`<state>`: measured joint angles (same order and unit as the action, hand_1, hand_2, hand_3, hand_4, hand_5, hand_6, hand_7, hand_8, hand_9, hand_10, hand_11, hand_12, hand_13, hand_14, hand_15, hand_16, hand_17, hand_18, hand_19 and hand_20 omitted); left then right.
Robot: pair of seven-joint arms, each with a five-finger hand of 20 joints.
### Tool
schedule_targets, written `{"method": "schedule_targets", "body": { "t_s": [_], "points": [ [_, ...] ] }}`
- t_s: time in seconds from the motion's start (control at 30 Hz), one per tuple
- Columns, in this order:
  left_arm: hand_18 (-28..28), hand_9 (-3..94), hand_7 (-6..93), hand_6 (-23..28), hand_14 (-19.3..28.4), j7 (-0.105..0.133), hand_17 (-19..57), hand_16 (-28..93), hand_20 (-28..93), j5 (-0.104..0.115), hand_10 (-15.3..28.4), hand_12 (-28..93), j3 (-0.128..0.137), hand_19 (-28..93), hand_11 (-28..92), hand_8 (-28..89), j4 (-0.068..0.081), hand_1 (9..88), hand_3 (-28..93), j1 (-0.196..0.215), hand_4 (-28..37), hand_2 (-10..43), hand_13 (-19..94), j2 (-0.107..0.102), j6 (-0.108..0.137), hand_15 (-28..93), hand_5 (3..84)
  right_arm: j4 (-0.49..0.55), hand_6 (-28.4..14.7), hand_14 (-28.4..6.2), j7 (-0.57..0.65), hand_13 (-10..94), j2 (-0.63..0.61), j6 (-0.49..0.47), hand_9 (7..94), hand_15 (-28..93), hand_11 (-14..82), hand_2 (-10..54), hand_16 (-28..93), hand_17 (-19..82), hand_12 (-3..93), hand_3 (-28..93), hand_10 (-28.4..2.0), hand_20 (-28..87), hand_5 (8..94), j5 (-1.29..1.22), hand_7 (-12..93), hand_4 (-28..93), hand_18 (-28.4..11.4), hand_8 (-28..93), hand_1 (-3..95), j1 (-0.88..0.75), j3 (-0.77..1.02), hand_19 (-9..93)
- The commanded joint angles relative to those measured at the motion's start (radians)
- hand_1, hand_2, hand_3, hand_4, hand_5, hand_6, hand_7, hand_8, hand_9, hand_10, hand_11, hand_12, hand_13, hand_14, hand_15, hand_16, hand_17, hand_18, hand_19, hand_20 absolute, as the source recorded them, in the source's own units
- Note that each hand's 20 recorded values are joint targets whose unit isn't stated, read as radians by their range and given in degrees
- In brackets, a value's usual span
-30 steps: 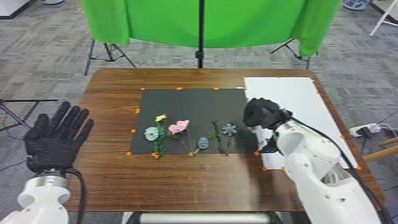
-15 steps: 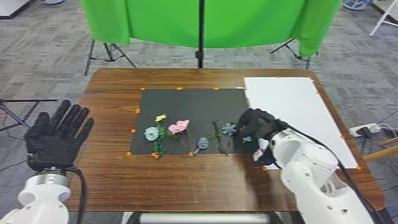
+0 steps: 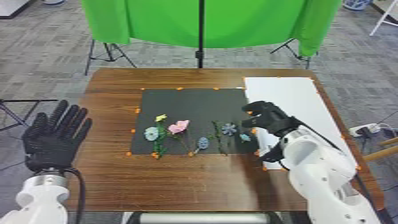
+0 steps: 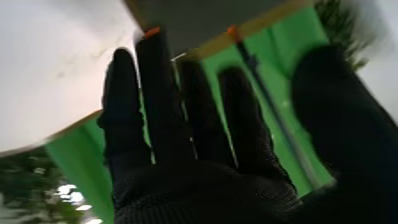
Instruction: Arrange flowers
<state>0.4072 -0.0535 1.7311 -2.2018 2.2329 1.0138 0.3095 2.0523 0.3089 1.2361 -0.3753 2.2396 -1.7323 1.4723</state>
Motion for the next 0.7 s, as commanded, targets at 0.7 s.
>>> {"method": "schedule_targets", "body": {
  "t_s": [0.7],
  "points": [
    [10.8,29.3,3.6,5.3,6.4,0.020,-3.4,-5,10,-0.120,10.3,6,0.066,21,5,-8,0.045,14.3,80,0.033,-28.3,8.3,21,0.028,-0.169,5,34.7,0.035,-6.7,-12.0,-0.081,20,0.220,0.027,28.7,0,0.6,8.1,18,11,10.2,82,-14.9,16,32.7,-1.216,1,-28,-9.9,-7,6.3,-0.114,0.371,11]
  ]
}}
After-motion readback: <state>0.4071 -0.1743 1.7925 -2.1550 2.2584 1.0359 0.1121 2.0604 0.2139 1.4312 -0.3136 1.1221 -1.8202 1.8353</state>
